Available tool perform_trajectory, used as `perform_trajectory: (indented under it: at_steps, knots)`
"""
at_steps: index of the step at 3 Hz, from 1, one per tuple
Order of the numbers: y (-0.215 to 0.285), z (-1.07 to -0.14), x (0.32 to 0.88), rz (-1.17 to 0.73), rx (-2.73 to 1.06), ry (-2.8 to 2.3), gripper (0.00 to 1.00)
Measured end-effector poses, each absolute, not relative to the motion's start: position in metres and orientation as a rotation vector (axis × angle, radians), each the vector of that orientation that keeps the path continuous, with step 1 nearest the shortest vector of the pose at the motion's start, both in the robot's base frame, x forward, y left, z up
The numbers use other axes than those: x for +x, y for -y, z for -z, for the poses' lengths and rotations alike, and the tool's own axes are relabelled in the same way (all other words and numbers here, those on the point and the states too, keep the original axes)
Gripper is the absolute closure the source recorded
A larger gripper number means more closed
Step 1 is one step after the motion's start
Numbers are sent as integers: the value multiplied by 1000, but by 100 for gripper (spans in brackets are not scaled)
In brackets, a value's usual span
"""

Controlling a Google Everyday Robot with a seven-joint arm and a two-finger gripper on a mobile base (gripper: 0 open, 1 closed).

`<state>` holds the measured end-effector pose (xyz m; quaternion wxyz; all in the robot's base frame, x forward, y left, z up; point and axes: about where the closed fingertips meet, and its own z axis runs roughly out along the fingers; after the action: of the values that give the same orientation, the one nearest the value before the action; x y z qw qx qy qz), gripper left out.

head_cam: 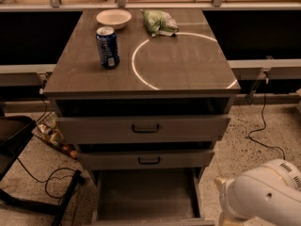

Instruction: Close bottom drawer

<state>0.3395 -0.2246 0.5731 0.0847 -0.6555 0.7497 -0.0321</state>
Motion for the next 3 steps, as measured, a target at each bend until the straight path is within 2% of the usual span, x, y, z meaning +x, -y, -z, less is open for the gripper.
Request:
perform_trajectory:
  at_steps: [2, 3]
  knots:
    - [204, -494, 326, 44, -2008, -2240, 65]
    - [205, -494, 327, 53, -1997, -2250, 96]
